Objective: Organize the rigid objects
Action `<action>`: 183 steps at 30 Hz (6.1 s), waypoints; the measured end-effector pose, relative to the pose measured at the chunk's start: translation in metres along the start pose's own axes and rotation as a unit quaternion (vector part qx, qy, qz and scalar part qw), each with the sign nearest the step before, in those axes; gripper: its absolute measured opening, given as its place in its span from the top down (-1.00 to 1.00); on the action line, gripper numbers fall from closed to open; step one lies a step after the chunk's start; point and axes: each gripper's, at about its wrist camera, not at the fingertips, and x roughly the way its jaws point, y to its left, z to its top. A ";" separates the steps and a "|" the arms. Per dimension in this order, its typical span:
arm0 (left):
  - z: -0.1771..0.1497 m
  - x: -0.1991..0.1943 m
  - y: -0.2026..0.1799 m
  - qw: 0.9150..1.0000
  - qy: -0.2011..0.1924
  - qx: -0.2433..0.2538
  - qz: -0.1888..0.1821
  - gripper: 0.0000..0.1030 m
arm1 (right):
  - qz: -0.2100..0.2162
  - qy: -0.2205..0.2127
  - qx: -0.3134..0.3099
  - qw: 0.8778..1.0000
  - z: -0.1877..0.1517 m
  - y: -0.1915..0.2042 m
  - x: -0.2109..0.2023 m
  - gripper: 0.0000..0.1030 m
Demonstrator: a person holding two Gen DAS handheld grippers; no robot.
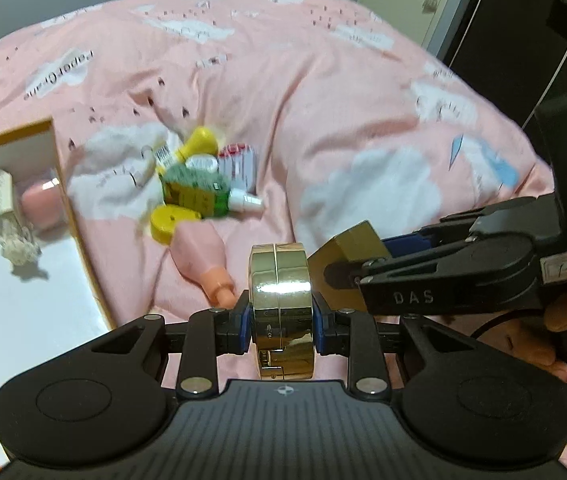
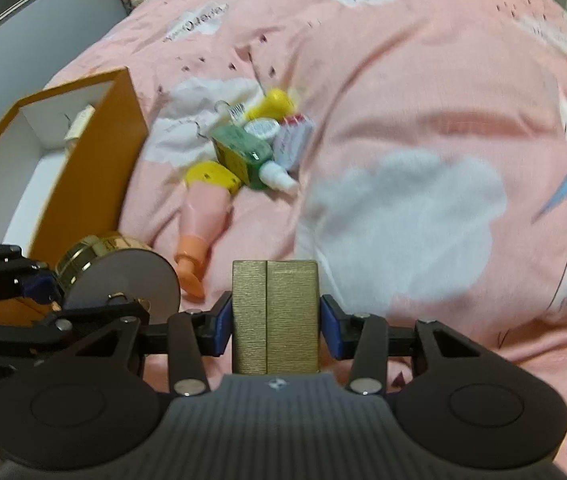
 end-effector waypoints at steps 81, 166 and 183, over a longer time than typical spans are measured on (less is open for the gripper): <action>0.035 0.023 0.251 0.977 0.117 -0.167 0.065 0.38 | 0.002 0.029 -0.633 0.774 0.092 0.254 0.140 0.13; 0.021 0.056 0.200 0.961 0.177 -0.189 0.094 0.19 | 0.037 -0.012 -0.057 0.998 0.038 0.050 0.087 0.69; 0.067 -0.016 0.134 0.994 0.044 -0.083 0.060 0.19 | 0.019 -0.023 -0.035 0.999 0.038 0.037 0.074 0.64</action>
